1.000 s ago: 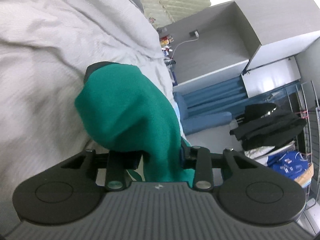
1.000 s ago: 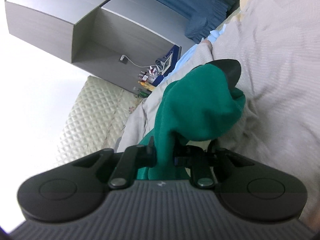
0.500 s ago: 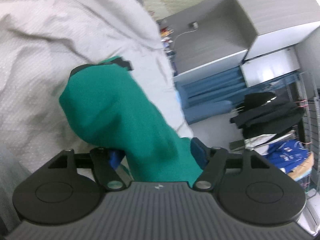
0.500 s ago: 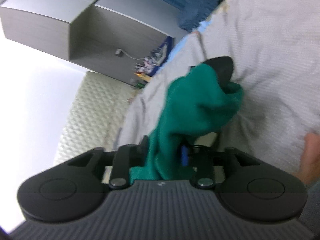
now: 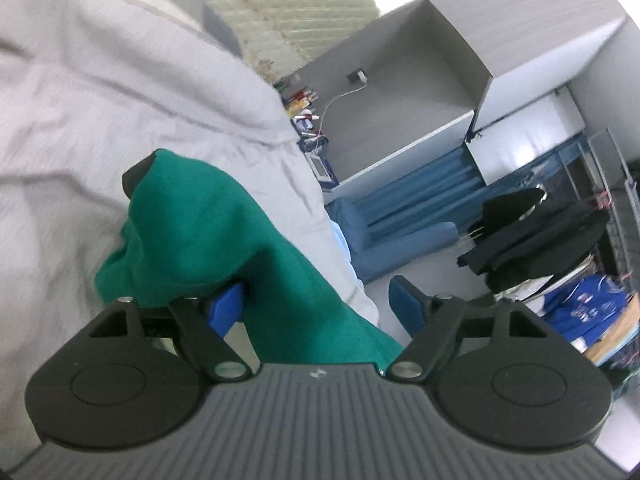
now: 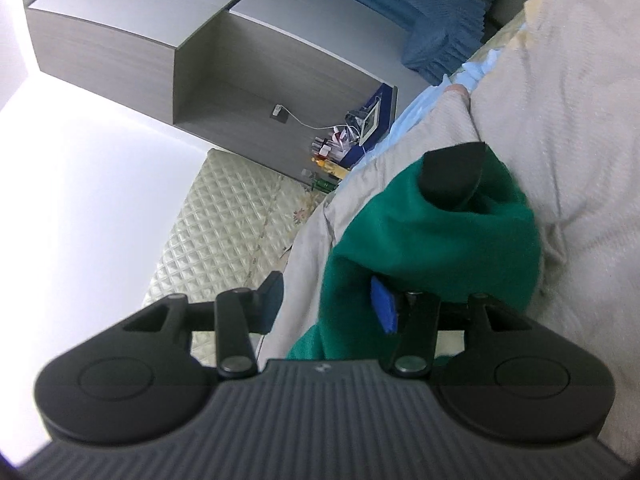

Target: Fold large clothes

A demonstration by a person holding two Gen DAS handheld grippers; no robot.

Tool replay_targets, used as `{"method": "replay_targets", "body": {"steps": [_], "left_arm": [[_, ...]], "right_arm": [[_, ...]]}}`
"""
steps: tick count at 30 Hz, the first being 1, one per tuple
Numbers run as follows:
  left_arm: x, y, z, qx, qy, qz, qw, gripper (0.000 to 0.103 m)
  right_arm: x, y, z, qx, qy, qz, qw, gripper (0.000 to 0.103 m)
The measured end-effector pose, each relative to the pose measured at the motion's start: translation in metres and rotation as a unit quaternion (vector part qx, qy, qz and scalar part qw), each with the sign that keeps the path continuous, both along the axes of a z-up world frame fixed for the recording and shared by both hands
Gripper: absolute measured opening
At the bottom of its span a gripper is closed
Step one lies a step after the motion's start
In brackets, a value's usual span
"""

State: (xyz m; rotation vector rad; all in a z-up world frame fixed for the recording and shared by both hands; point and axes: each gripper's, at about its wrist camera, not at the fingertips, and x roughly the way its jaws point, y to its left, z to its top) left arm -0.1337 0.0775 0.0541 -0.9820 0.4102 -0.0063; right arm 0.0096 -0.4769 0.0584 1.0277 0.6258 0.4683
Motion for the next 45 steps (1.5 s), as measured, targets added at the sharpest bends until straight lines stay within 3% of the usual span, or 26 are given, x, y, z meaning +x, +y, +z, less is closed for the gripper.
{"method": "replay_targets", "body": {"steps": [6,11,14,19,27,35,45], "left_arm": [[0.055,0.006,-0.001,0.042,0.022,0.009,0.9989,0.082],[0.097,0.007,0.000,0.104,0.014,0.018,0.9943,0.082],[0.125,0.008,-0.008,0.155,0.013,0.018,0.9876,0.082],[0.170,0.014,-0.033,0.202,0.013,0.007,0.9792,0.082],[0.232,0.013,-0.090,0.280,0.050,-0.030,0.9583,0.082],[0.259,0.030,-0.116,0.256,0.067,-0.045,0.9632,0.083],[0.231,0.014,-0.088,0.282,0.038,-0.051,0.9573,0.083]], "right_arm": [[0.037,0.014,-0.002,-0.030,0.003,-0.009,1.000,0.052],[0.068,0.031,-0.007,-0.081,-0.007,-0.012,0.997,0.050],[0.088,0.042,-0.014,-0.115,-0.019,-0.005,0.993,0.049],[0.115,0.057,-0.029,-0.165,-0.031,0.011,0.986,0.048],[0.157,0.084,-0.059,-0.270,-0.022,0.060,0.961,0.048],[0.173,0.103,-0.079,-0.313,-0.030,0.066,0.947,0.048],[0.138,0.103,-0.052,-0.316,-0.051,0.040,0.947,0.050]]}}
